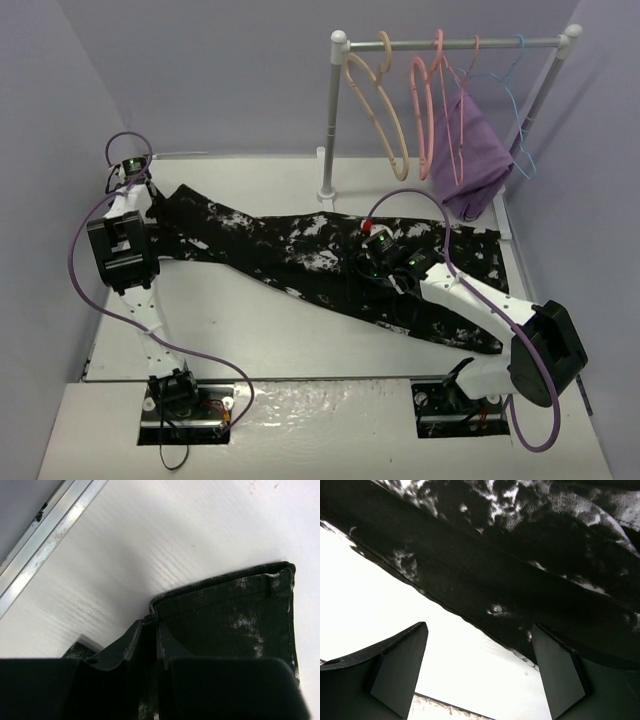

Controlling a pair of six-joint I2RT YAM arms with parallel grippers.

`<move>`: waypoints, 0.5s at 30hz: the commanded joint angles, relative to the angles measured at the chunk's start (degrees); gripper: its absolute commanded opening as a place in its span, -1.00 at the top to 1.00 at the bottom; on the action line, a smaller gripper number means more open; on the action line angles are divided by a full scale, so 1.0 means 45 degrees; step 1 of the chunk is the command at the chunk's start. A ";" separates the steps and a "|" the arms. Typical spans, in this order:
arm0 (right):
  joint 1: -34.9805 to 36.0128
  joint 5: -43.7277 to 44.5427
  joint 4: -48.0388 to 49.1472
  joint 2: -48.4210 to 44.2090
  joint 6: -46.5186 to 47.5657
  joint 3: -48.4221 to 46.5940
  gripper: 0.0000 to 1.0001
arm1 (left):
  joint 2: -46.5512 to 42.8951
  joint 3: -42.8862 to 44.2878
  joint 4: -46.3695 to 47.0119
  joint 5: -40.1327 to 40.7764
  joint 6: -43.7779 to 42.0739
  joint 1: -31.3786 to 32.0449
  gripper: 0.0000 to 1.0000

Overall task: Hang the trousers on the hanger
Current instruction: Flatten out the trousers at the center of the board.

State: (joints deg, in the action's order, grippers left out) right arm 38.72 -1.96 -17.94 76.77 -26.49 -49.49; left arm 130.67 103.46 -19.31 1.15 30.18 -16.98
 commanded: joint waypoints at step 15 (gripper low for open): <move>-0.0708 0.1743 -0.1215 -0.2095 -0.0302 -0.1036 -0.64 | -0.8097 0.1738 -0.8115 0.4035 -0.1124 0.0059 1.00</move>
State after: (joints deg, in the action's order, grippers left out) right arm 37.69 2.33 -20.51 69.95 -27.62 -49.75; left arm 113.52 113.42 -42.19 7.03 27.23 -16.21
